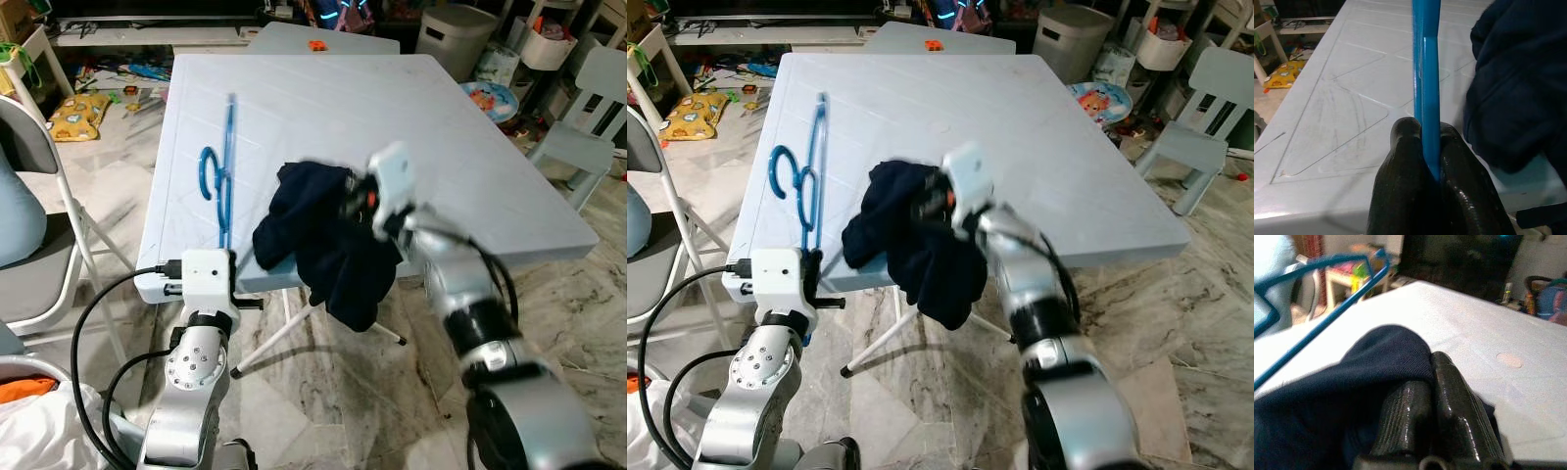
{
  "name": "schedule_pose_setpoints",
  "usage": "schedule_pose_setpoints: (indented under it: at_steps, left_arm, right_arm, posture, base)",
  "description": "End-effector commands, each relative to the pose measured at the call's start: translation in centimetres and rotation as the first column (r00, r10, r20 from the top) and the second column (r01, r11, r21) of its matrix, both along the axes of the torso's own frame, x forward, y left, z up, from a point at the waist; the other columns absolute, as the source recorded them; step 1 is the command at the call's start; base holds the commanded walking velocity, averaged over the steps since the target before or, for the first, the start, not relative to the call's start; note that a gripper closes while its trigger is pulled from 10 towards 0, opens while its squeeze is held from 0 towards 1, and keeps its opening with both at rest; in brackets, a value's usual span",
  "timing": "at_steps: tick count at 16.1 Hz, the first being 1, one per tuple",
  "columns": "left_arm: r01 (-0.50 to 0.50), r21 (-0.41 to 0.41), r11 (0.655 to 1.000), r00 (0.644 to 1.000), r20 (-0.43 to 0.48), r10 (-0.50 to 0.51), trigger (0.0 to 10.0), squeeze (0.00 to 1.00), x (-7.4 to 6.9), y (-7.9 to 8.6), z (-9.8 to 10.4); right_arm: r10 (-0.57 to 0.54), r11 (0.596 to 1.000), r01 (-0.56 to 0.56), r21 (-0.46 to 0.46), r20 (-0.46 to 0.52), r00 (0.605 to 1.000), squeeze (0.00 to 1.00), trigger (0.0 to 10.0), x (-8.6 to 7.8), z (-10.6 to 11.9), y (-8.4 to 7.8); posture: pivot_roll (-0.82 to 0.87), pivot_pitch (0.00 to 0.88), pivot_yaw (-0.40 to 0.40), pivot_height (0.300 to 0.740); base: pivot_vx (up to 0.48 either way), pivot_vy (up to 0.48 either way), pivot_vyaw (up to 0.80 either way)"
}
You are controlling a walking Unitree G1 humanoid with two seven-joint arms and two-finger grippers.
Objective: Hang hanger
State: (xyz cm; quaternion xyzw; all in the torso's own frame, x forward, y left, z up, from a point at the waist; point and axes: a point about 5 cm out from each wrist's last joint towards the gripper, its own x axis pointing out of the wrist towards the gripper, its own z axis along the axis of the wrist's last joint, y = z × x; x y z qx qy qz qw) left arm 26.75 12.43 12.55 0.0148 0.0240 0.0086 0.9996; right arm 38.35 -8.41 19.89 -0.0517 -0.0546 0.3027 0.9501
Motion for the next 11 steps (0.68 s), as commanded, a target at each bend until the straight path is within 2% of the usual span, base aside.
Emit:
schedule_pose_setpoints:
  at_steps: [1,2,3,6,7,9,11]
  left_arm:
    - [0.018,-0.008,1.000,0.999,0.031,-0.018,10.0,0.00,0.1,-0.6,0.5]
    - [0.011,-0.010,1.000,0.999,0.034,-0.010,10.0,0.00,0.1,-0.5,0.6]
    - [0.005,0.001,1.000,0.999,0.038,-0.005,10.0,0.00,0.0,-0.3,0.8]
    - [-0.004,0.049,0.999,0.997,0.081,0.000,10.0,0.00,0.1,0.3,2.6]
    - [-0.003,0.083,0.997,0.992,0.125,-0.007,10.0,0.00,-0.2,1.2,4.0]
    - [-0.001,0.107,0.994,0.989,0.147,-0.015,10.0,0.00,-0.4,1.7,4.8]
    - [-0.003,0.104,0.995,0.990,0.143,-0.013,10.0,0.00,-0.5,1.9,5.0]
  right_arm:
    - [-0.098,0.990,0.102,0.098,-0.040,0.994,0.53,10.0,0.6,0.2,-0.5]
    - [-0.142,0.975,0.144,0.172,-0.025,0.990,0.49,10.0,0.8,0.9,-0.8]
    - [-0.170,0.960,0.168,0.224,-0.010,0.985,0.29,10.0,0.7,1.4,-1.0]
    - [-0.243,0.907,0.221,0.358,0.019,0.970,0.28,10.0,0.1,2.3,-2.3]
    - [-0.290,0.887,0.257,0.384,0.030,0.957,0.28,10.0,-0.4,2.2,-3.5]
    - [-0.317,0.867,0.290,0.406,0.000,0.948,0.27,10.0,-0.5,1.5,-4.2]
    - [-0.327,0.858,0.301,0.417,-0.009,0.945,0.22,10.0,-0.6,1.4,-4.5]
  posture:
    - [0.15,0.077,-0.079,0.740]
    - [0.15,0.076,-0.080,0.740]
    - [0.16,0.076,-0.081,0.740]
    - [0.16,0.077,-0.074,0.740]
    - [0.16,0.080,-0.066,0.740]
    - [0.17,0.081,-0.062,0.740]
    - [0.18,0.082,-0.061,0.740]
  base:
    - [0.266,0.000,0.00]
    - [0.285,0.000,0.00]
    - [0.281,0.000,0.00]
    - [0.277,0.000,0.00]
    - [0.255,0.000,0.00]
    - [0.255,0.000,0.00]
    - [0.255,0.000,0.00]
